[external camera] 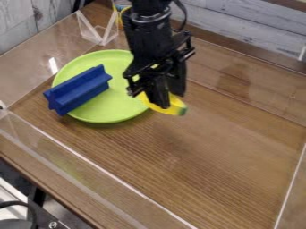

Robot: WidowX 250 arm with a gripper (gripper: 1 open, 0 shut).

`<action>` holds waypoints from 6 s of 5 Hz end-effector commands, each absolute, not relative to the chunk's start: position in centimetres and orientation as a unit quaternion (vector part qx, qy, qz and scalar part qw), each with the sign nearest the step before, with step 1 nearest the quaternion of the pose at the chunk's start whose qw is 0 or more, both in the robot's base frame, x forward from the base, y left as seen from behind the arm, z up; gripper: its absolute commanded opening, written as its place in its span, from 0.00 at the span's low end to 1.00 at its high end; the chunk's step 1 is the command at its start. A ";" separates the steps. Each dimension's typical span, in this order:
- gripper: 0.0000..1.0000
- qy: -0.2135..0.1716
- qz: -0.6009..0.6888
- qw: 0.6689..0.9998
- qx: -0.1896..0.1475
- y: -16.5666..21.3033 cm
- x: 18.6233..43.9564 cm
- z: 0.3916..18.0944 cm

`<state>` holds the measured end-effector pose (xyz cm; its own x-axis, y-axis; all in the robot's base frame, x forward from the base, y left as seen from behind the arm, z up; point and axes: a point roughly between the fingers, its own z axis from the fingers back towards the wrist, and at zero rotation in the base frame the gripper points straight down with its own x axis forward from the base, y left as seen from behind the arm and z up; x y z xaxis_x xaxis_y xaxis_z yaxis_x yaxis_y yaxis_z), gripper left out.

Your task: Put the banana in the green plate

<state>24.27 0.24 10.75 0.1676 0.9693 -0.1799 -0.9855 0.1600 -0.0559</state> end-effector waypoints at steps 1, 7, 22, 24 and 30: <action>0.00 0.031 0.649 0.756 -0.087 1.0 24.3 12.2; 0.00 0.050 0.655 0.751 -0.063 1.8 22.8 13.8; 0.00 0.067 0.673 0.736 -0.036 4.2 23.5 16.0; 0.00 0.059 0.666 0.743 -0.035 4.7 24.0 15.6; 0.00 0.034 0.626 0.779 -0.028 6.6 24.9 14.3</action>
